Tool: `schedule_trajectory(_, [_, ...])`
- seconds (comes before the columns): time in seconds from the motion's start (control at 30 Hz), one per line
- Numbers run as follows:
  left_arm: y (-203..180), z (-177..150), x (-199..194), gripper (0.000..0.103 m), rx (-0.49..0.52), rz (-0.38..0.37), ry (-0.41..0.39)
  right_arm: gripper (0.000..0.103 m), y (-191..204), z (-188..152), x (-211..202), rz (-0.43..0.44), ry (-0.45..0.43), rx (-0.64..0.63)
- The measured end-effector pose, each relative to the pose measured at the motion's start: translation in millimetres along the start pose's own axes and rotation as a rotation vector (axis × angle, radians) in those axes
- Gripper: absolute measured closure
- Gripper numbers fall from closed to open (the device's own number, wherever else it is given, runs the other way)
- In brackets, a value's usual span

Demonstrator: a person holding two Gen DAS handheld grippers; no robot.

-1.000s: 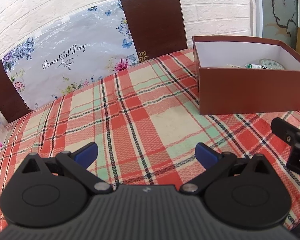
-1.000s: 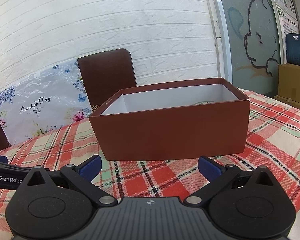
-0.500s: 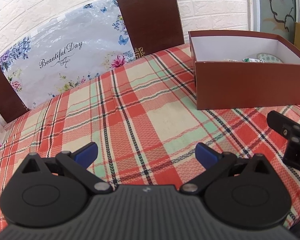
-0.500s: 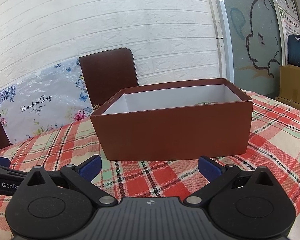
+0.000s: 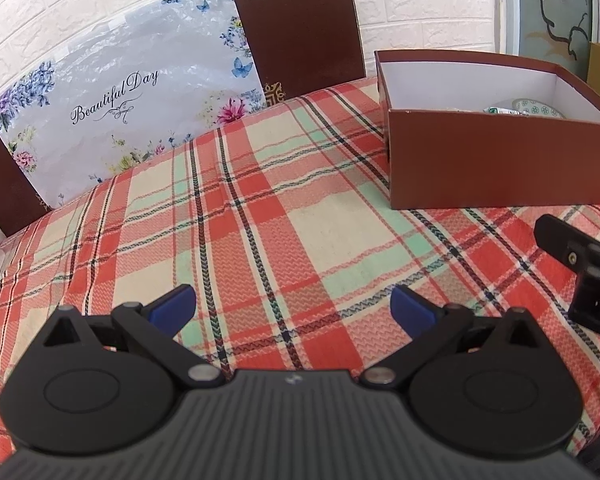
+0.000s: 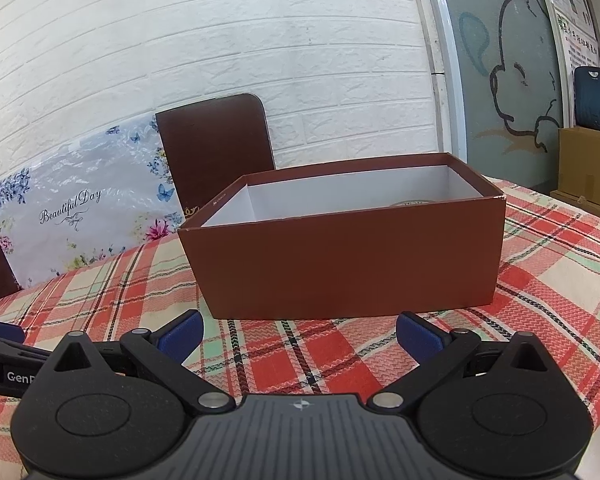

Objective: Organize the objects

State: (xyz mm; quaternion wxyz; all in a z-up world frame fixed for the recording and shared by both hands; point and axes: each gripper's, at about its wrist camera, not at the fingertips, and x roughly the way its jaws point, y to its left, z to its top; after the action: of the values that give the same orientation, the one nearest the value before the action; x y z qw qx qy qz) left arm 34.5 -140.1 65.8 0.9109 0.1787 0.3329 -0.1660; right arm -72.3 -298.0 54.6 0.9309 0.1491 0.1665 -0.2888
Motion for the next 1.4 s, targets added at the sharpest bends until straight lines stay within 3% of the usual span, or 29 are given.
schedule_trajectory(1.4, [9.0,-5.3,7.5,0.000,-0.035,-0.054,0.049,0.001,10.8,-2.7,-1.4,0.012,0.000,-0.031])
